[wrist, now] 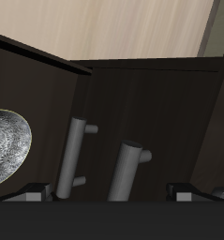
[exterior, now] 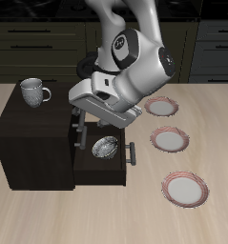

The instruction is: Open the top drawer

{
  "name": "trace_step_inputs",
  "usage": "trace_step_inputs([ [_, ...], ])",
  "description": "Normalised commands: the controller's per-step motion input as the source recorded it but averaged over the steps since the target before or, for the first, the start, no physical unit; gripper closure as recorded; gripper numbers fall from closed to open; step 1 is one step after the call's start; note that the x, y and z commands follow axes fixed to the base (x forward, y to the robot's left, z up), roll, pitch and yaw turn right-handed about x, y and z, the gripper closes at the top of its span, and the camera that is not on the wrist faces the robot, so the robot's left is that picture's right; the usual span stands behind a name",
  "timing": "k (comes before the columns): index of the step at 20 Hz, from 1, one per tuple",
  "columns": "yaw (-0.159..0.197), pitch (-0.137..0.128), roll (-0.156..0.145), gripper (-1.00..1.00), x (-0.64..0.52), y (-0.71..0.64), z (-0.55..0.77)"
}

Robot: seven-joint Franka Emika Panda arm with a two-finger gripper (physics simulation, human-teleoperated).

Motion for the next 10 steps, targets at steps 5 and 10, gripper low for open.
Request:
trace_step_inputs([
  [5, -0.014, 0.065, -0.008, -1.00, -0.08, -0.02, -0.36],
  [10, -0.033, 0.083, -0.087, -1.00, -0.02, -0.54, -0.43],
])
